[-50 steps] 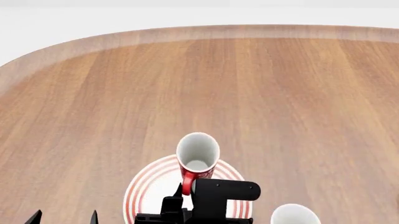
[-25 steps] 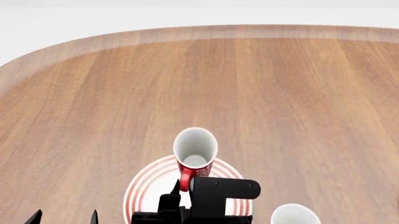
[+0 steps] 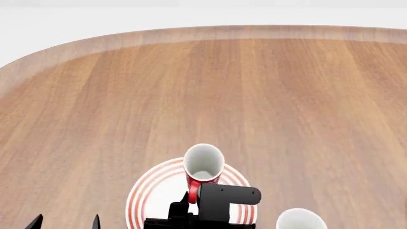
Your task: Put the red mug on the left plate.
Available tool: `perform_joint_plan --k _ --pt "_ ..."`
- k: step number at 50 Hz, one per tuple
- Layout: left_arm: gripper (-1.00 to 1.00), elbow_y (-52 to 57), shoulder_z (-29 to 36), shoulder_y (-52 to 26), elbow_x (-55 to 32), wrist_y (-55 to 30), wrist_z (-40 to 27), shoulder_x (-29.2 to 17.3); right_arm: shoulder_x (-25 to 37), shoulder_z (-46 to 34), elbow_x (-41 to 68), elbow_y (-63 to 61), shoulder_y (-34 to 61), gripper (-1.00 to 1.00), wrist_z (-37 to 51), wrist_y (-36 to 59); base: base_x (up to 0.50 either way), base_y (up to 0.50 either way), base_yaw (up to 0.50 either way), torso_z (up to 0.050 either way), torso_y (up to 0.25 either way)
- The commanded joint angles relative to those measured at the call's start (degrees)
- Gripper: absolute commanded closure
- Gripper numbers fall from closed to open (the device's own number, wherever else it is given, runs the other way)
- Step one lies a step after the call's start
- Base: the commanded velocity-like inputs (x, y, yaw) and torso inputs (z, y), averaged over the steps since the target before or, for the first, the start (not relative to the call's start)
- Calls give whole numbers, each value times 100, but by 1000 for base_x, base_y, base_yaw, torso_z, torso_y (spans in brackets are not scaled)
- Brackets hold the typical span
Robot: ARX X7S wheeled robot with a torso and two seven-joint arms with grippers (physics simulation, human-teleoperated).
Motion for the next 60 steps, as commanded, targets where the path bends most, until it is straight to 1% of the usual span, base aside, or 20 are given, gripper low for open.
perform_joint_plan --k 1,11,23,43,44,60 --pt "-100 0 18 -3 -26 8 -11 -15 -124 -67 51 575 207 100 -306 -178 0 0 0 0 0" --pt "-100 -15 39 -9 -32 24 -23 -25 -140 -161 188 727 260 100 -369 -176 0 0 0 0 0" --pt "-100 -5 58 0 -39 33 -47 -47 -270 -367 454 1511 478 100 -581 -419 0 0 0 0 1" --pt "-100 3 92 -1 -58 44 -82 -71 -201 -705 861 1631 555 100 -497 -501 0 0 0 0 0" --pt "-100 -1 93 -4 -59 46 -82 -72 -205 -715 878 1650 565 -100 -485 -495 0 0 0 0 0" --pt "-100 17 112 -6 -95 42 -100 -93 -119 -903 1053 1493 598 -100 -344 -438 0 0 0 0 0"
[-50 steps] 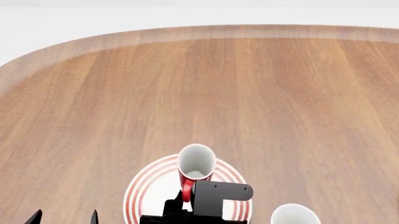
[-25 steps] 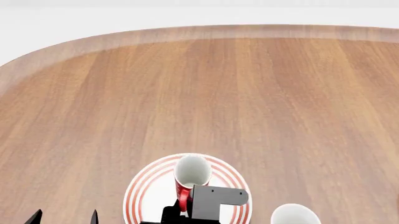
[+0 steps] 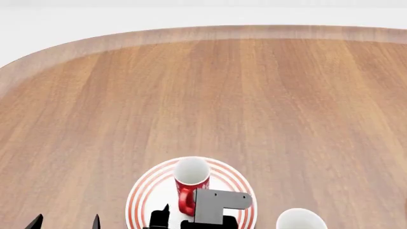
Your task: Put the red mug on the left plate.
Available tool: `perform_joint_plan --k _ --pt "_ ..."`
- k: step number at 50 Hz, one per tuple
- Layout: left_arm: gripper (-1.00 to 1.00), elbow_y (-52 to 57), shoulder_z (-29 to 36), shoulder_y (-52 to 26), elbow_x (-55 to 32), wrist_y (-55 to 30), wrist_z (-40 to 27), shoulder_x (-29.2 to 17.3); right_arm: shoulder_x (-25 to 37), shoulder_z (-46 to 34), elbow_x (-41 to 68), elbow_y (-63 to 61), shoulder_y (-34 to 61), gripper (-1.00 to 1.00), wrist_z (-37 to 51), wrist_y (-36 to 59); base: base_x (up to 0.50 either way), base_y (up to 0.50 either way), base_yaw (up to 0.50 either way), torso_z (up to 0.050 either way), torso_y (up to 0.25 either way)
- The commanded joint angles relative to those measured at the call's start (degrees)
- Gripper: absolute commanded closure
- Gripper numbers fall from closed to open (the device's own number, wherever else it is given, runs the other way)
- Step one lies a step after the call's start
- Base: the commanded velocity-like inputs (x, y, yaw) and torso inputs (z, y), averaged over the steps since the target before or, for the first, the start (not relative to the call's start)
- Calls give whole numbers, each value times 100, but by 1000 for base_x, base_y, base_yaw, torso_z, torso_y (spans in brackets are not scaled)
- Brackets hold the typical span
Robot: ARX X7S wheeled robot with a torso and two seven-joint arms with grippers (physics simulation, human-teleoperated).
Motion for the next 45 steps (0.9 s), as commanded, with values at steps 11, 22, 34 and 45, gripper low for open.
perform_joint_plan --k 11,22,34,45 --pt "-100 1306 -412 162 -340 -488 -560 -319 704 -279 71 -2088 -491 -100 868 204 0 0 0 0 0" --pt "-100 3262 -591 338 -566 -1312 -1044 -797 1211 -333 45 -3652 -783 -100 1538 390 0 0 0 0 0" --pt "-100 4442 -566 274 -716 -1971 -1374 -1042 1651 -292 32 -4866 -987 -100 1998 447 0 0 0 0 0" --pt "-100 5063 -641 175 -914 -2348 -1588 -1185 2084 -264 -104 -6210 -1117 -100 2572 549 0 0 0 0 0"
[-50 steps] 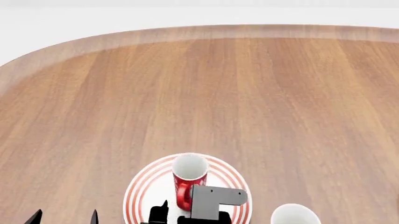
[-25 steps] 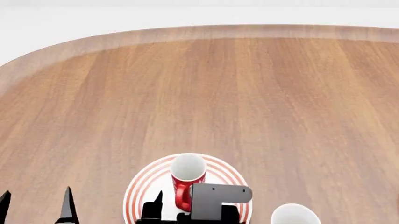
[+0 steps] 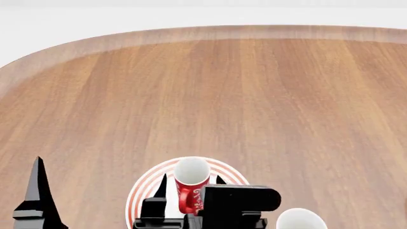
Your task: Put the red mug on the left plate.
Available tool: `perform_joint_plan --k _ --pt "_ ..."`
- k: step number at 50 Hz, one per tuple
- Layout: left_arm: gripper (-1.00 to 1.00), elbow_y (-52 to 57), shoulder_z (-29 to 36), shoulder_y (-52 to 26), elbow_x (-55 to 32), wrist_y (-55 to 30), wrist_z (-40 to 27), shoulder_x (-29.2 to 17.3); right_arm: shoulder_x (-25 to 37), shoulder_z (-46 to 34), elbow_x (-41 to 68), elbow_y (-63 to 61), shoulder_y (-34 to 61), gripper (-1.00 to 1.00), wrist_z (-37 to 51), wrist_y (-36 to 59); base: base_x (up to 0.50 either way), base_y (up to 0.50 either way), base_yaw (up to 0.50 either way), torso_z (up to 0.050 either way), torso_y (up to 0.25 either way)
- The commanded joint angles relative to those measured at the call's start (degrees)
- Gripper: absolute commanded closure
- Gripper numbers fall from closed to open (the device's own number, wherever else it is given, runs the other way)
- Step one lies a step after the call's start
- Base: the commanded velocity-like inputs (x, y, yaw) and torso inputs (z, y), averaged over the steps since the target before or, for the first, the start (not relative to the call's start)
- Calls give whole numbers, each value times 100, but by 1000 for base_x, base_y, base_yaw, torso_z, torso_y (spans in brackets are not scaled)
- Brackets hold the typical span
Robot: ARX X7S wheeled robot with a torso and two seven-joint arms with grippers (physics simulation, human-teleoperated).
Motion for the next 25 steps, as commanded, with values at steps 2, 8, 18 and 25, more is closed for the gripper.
perform_joint_plan --k 2,8,18,25 --pt "-100 935 -48 -104 -186 -535 -301 -210 448 30 -49 -1345 -153 -100 536 118 0 0 0 0 0" --pt "-100 1199 -45 -185 -234 -733 -421 -279 565 45 -88 -1699 -182 -100 697 152 0 0 0 0 0" --pt "-100 1689 -133 -298 -472 -1040 -663 -417 828 74 -164 -2516 -286 -100 1021 205 0 0 0 0 0" --pt "-100 1846 112 -515 -691 -1093 -1100 -778 921 81 -216 -2782 -319 -100 1136 226 0 0 0 0 0"
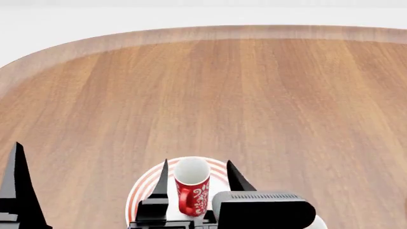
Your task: Put the red mug on the left plate.
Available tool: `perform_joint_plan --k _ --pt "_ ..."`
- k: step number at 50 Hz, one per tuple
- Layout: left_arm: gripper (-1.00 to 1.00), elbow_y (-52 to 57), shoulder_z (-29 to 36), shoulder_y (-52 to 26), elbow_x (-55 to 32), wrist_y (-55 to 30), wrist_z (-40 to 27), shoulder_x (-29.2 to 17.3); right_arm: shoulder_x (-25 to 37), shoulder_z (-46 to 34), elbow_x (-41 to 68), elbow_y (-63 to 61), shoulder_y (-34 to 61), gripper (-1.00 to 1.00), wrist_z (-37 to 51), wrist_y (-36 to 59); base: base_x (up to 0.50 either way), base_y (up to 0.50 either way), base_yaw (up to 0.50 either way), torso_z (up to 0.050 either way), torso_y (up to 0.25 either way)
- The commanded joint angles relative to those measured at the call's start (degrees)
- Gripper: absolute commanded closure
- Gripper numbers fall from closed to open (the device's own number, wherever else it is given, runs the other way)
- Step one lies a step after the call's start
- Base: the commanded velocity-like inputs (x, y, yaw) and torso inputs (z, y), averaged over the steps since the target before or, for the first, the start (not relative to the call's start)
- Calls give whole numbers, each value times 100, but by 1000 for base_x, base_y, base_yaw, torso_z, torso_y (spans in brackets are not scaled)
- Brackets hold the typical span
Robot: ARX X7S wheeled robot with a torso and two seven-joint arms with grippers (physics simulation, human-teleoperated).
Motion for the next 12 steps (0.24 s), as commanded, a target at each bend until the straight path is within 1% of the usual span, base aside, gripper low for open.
perform_joint_plan --k 1,7,12 --pt "-100 381 295 -276 -281 -115 -600 -495 226 23 -69 -677 -88 -100 276 47 0 0 0 0 0" --pt "-100 377 607 -464 -517 146 -1054 -897 280 28 -100 -798 -129 -100 326 36 0 0 0 0 0" --pt "-100 379 1130 -781 -679 486 -1574 -1371 337 17 -105 -966 -131 -100 404 95 0 0 0 0 0"
